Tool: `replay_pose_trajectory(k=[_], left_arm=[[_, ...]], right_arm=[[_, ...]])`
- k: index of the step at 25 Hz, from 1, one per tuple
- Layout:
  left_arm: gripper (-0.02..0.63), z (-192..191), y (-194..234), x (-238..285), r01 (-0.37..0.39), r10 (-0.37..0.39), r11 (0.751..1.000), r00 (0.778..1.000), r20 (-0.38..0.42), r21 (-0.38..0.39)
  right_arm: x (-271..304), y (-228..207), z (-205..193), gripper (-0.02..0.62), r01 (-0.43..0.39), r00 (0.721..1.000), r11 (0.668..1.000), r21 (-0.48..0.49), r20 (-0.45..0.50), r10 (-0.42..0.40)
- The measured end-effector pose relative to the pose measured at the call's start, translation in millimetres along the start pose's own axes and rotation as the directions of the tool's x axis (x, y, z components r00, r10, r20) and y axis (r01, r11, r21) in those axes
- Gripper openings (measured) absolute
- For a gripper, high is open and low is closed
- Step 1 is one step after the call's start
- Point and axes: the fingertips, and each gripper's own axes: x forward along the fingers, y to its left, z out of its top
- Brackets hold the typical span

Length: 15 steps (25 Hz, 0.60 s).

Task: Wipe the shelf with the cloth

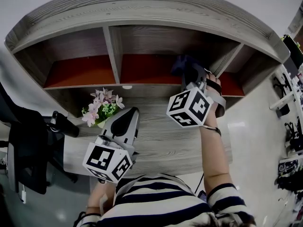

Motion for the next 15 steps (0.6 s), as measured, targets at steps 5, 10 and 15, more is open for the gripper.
replay_pose_trajectory(k=[5, 10, 15], left_arm=[[0.017, 2, 0, -3, -0.001, 0.001, 1.000, 1.000, 0.005, 0.004], [0.017, 2, -1, -6, -0.010, 0.010, 1.000, 1.000, 0.008, 0.001], [0.017, 2, 0, -8, -0.020, 0.020, 1.000, 1.000, 0.015, 0.002]], right_arm=[[-2, -3, -4, 0.057, 0.013, 1.000, 1.000, 0.020, -0.005, -0.013], [-4, -5, -8, 0.057, 0.016, 1.000, 0.999, 0.051, -0.009, -0.015], [-12, -8, -9, 0.057, 0.029, 0.999, 0.994, 0.107, 0.031, -0.033]])
